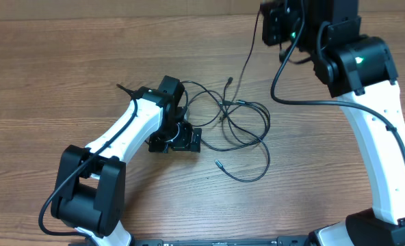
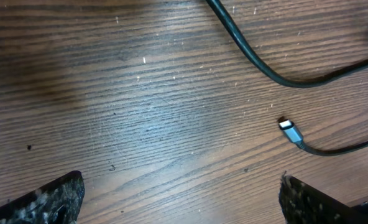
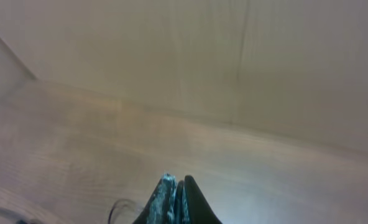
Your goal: Untangle cables
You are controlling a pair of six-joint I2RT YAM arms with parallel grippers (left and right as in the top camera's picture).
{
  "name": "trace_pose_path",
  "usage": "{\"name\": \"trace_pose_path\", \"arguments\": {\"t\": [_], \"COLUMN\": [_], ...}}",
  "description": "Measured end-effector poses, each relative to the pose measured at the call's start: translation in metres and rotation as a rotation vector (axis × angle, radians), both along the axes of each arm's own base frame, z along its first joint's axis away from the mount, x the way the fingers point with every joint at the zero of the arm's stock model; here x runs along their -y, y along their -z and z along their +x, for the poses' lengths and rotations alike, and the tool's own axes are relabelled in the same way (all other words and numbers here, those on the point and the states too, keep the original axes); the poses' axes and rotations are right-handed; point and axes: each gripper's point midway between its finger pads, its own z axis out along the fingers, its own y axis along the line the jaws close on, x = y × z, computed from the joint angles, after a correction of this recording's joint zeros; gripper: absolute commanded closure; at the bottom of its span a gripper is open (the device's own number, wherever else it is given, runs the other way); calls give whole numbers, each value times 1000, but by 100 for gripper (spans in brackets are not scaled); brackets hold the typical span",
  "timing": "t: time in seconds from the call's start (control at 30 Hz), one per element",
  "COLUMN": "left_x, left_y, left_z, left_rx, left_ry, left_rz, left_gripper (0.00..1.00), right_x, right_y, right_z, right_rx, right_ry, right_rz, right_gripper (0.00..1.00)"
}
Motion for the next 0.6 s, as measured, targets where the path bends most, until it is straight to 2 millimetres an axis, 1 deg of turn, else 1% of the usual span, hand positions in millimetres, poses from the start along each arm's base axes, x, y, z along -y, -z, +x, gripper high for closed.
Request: {"name": "trace_pose_path", "arguments": {"t": [0.07, 0.17, 0.27, 0.33, 0.4, 0.47, 0.53, 0.6], "left_x": [0, 0, 0, 0, 0, 0, 0, 0], "left_y": [0, 0, 0, 0, 0, 0, 0, 0], "left_z": [0, 0, 0, 0, 0, 0, 0, 0], "left_rx": [0, 0, 0, 0, -1, 0, 0, 0], "left_ry": [0, 0, 0, 0, 0, 0, 0, 0], "left_rz": [0, 0, 0, 0, 0, 0, 0, 0], "left_gripper": [0, 0, 0, 0, 0, 1, 0, 0], "right_x": [-3, -4, -4, -3, -1, 1, 5, 11], "right_y": [-22, -45, -71, -89, -107, -129, -158, -194], "right_z": [7, 12, 13, 9, 3, -6, -19, -38], "right_rx": [94, 189, 275, 324, 370, 429, 510, 625], "right_ry": [-9, -15, -15, -16, -15, -14, -12, -9], "right_rz": [11, 23, 40, 51, 61, 79, 103, 134], "right_gripper": [96, 96, 96, 96, 96, 96, 96, 96]}}
